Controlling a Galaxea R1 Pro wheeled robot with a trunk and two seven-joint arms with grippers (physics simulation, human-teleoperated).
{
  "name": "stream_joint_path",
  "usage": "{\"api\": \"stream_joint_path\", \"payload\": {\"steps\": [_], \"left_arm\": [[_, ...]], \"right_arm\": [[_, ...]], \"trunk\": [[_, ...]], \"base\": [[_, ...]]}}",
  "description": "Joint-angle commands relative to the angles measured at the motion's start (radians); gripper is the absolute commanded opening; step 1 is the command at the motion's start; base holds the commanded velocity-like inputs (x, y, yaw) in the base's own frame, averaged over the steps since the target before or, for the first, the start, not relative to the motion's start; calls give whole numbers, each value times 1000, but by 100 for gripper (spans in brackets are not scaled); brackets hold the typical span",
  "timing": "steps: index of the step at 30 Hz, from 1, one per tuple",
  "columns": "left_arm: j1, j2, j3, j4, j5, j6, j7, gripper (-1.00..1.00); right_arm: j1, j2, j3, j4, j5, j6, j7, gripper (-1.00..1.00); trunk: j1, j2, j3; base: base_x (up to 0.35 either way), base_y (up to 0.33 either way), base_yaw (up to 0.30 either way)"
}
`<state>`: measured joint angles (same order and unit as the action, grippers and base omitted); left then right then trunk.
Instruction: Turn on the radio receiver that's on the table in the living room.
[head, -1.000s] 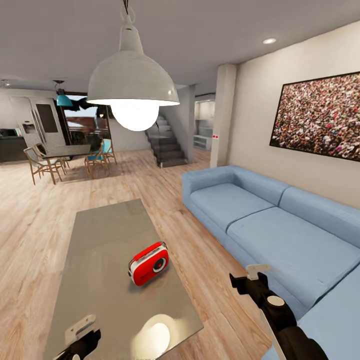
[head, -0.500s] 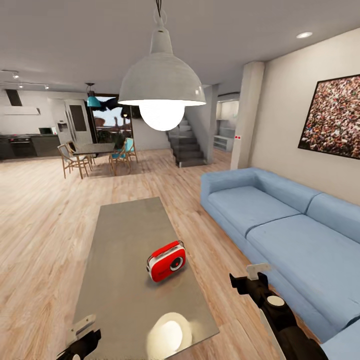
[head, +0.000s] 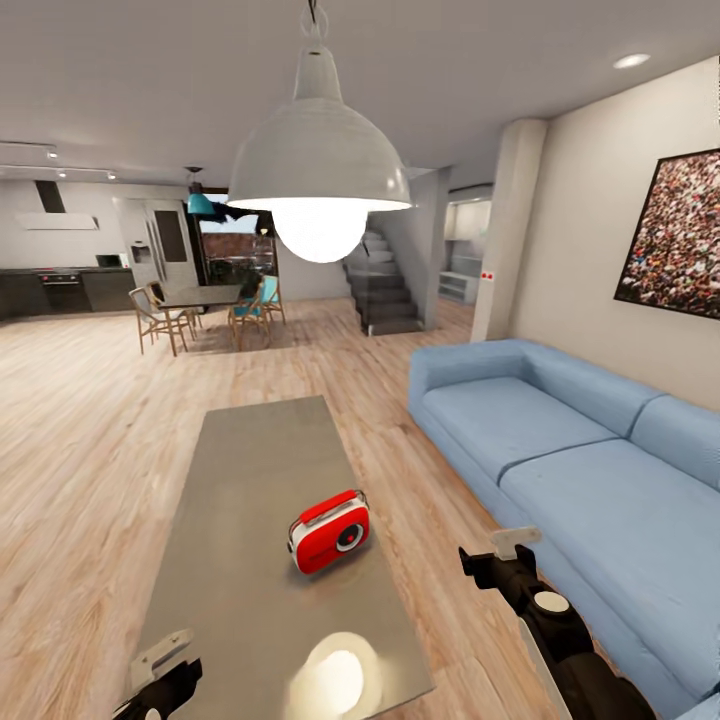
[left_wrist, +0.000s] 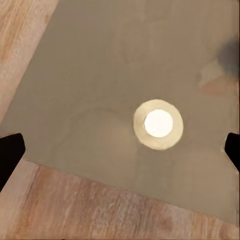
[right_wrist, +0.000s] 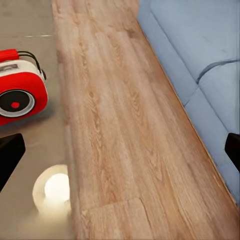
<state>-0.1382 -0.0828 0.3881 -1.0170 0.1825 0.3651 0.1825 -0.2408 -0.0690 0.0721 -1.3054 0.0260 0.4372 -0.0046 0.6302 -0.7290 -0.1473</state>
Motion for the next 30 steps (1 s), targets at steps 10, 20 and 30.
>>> {"api": "stream_joint_path", "payload": {"steps": [10, 20, 30], "left_arm": [[0, 0, 0, 0, 0, 1, 0, 100], [0, 1, 0, 0, 0, 1, 0, 100], [0, 1, 0, 0, 0, 1, 0, 100]], "right_arm": [[0, 0, 0, 0, 0, 0, 0, 100], [0, 0, 0, 0, 0, 0, 0, 100], [0, 0, 0, 0, 1, -6, 0, 100]], "trunk": [[0, 0, 0], [0, 0, 0], [0, 0, 0]], "base": [[24, -305, 0], [0, -31, 113], [0, 0, 290]]}}
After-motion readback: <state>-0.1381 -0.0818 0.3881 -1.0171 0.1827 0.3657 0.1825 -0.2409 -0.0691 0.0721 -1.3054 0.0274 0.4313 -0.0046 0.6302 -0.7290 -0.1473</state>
